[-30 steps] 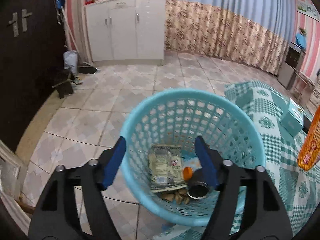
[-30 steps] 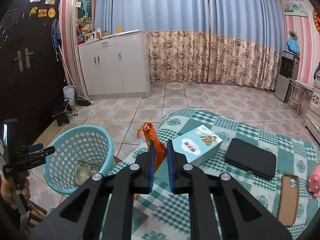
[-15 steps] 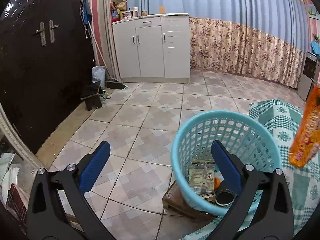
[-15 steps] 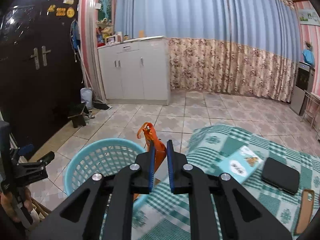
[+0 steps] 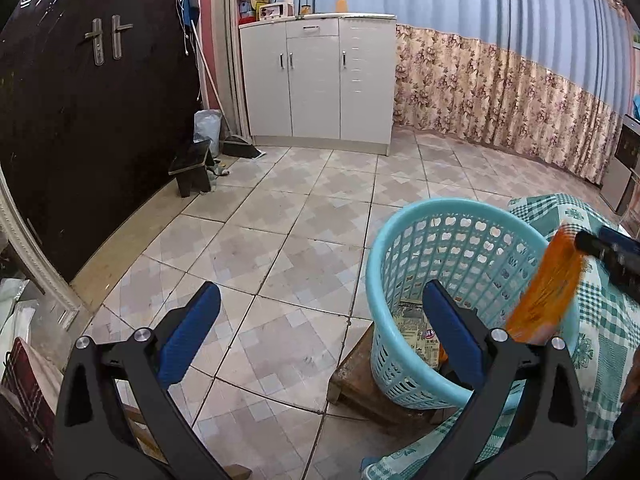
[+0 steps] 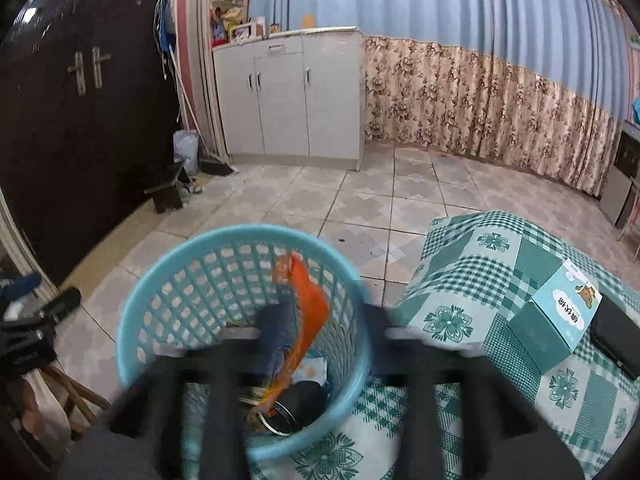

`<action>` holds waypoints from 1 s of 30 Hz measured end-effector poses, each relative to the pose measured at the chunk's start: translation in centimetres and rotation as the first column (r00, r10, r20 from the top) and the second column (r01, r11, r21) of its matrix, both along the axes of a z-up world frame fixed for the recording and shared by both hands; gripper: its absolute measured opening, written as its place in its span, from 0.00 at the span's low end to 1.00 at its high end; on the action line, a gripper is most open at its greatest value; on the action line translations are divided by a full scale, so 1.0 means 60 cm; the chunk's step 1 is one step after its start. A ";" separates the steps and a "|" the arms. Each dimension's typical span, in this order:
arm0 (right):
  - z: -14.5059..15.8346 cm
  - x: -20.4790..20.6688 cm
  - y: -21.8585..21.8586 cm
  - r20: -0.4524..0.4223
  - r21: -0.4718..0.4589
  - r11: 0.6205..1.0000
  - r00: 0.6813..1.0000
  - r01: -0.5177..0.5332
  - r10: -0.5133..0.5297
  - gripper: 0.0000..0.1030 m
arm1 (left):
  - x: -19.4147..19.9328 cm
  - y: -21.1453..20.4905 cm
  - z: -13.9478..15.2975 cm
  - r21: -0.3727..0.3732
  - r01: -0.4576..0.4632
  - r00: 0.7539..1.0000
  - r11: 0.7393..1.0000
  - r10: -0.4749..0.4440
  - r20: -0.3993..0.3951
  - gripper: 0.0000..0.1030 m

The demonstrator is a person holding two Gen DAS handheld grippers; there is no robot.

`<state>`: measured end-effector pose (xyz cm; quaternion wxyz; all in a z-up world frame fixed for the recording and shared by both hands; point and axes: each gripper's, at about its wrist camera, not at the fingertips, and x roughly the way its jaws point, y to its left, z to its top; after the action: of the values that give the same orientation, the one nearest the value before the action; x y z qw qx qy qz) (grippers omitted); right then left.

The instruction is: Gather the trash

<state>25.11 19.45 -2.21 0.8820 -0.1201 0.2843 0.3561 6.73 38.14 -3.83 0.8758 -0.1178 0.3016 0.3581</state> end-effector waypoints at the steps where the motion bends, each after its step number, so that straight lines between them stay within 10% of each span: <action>1: -0.001 -0.005 0.000 0.013 -0.010 1.000 1.000 -0.001 0.001 0.74 | 0.002 -0.001 0.001 -0.001 0.000 1.000 1.000 0.000 -0.001 0.95; 20: 0.063 -0.093 -0.232 0.006 -0.033 0.994 0.995 0.099 -0.099 0.96 | -0.028 -0.157 0.078 0.055 0.168 0.983 0.984 -0.172 0.069 0.95; 30: 0.072 -0.236 -0.459 0.093 -0.049 0.936 0.934 0.349 -0.344 0.96 | -0.016 -0.381 0.083 0.000 0.464 0.881 0.886 -0.462 0.103 0.95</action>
<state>10.92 -8.12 2.11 0.9376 -0.1111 0.2756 0.1804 5.76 15.28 1.17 0.9484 -0.0711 0.2810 0.1286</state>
